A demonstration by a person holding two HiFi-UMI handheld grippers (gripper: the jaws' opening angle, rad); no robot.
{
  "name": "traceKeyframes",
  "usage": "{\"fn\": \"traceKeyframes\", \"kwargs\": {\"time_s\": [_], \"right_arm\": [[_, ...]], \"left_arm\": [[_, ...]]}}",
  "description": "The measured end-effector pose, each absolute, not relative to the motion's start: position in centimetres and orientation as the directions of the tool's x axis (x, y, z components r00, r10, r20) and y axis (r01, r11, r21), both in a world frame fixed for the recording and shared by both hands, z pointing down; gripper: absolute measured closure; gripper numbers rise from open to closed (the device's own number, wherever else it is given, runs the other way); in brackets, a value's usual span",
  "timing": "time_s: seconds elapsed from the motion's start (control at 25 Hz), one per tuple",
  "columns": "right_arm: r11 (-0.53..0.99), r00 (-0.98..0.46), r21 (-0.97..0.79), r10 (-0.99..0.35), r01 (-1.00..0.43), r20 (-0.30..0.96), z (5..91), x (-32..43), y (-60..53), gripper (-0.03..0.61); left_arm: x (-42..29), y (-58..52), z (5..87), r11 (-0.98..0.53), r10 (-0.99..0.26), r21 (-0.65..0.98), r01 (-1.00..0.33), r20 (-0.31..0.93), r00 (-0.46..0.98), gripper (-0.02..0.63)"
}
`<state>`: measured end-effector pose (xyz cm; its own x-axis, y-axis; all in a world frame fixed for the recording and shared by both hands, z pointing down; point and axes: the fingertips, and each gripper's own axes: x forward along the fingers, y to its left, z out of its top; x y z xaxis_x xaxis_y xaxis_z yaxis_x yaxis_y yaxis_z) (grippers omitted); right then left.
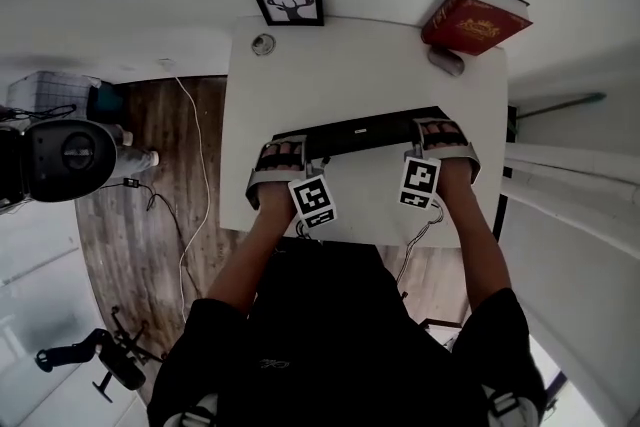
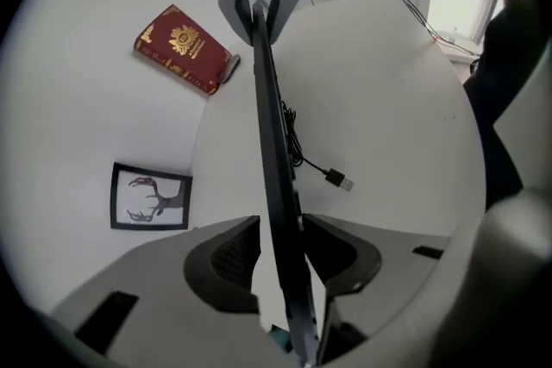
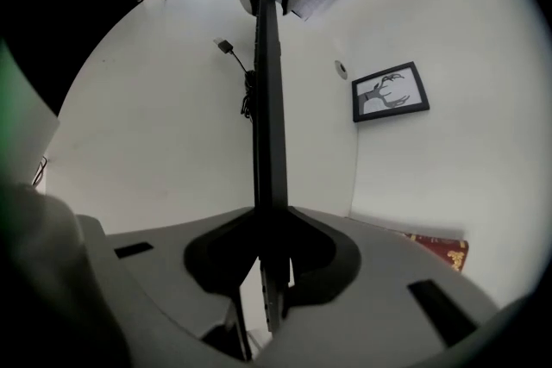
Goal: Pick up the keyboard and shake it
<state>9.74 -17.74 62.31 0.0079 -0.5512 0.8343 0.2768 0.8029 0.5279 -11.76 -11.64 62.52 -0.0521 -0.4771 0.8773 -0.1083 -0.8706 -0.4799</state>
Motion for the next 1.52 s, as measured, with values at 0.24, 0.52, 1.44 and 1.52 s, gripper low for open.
{"fn": "traceKeyframes", "kwargs": {"time_s": [0.24, 0.52, 1.44, 1.52], "right_arm": [[0.789, 0.017, 0.577, -0.593, 0.212, 0.805, 60.7, 9.3, -15.2, 0.495], [0.664, 0.065, 0.744, -0.748, 0.078, 0.661, 51.8, 9.1, -12.2, 0.495], [0.275, 0.405, 0.938, -0.898, 0.212, 0.172, 14.9, 8.7, 4.8, 0.495], [0.22, 0.407, 0.947, -0.907, 0.234, 0.11, 12.7, 10.9, 4.9, 0.495]], "left_arm": [[-11.6, -12.6, 63.0, -0.847, -0.524, -0.525, -0.079, 0.851, -0.033, 0.543], [-11.8, -12.9, 53.1, -0.679, -0.731, -0.734, -0.009, 0.675, 0.096, 0.546], [0.9, -14.7, 21.2, -0.26, -0.89, -0.953, -0.154, 0.175, 0.422, 0.546], [2.6, -14.6, 18.6, -0.224, -0.887, -0.96, -0.165, 0.131, 0.443, 0.546]]}}
